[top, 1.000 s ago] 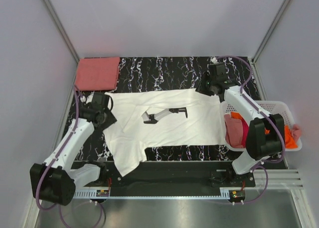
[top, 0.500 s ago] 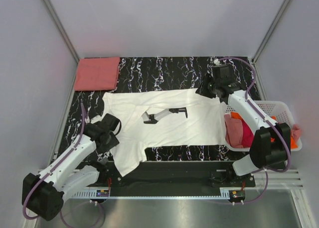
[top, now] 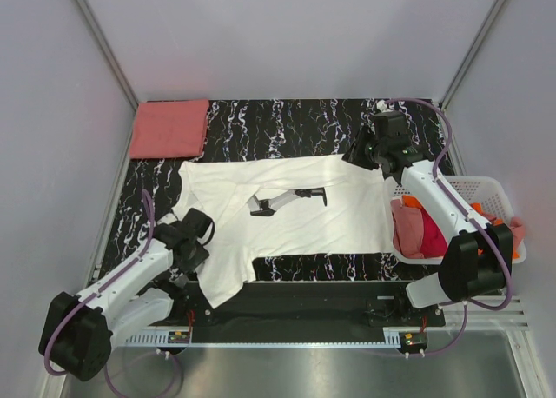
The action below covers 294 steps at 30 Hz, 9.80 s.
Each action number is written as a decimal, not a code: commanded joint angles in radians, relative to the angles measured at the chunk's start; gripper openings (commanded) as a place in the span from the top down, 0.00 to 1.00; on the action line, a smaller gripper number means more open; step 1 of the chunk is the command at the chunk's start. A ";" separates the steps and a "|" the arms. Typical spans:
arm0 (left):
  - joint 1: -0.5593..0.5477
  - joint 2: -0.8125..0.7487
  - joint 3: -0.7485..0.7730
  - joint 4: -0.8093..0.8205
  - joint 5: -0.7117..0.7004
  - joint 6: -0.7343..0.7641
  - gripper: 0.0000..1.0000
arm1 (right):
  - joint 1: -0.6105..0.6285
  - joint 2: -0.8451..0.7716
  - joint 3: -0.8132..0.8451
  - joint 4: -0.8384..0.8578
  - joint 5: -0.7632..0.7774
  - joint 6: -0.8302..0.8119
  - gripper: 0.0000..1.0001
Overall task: Fold and stack the t-shirts
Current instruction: Fold the tshirt
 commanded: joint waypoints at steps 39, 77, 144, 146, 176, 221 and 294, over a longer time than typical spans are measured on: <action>-0.014 -0.125 0.092 0.022 -0.296 0.076 1.00 | 0.235 -0.019 -0.144 -0.171 0.198 0.412 0.65; 0.375 0.770 0.551 0.355 -0.065 0.349 0.66 | 0.234 -0.165 -0.151 -0.173 0.321 0.306 0.66; 0.484 0.208 0.422 0.509 0.395 0.630 0.54 | 0.471 -0.096 -0.619 -0.369 0.515 1.731 0.59; 0.484 0.202 0.431 0.510 0.399 0.644 0.53 | 0.471 -0.093 -0.639 -0.344 0.526 1.732 0.62; -0.109 0.274 0.295 0.180 0.264 0.577 0.50 | 0.471 -0.416 -0.527 -0.292 0.706 1.352 1.00; -0.238 0.371 0.538 -0.099 -0.158 0.628 1.00 | 0.470 -0.462 -0.556 -0.232 0.851 1.110 1.00; 0.110 0.917 1.032 0.059 0.071 1.093 1.00 | 0.214 0.295 -0.058 -0.049 0.815 0.494 1.00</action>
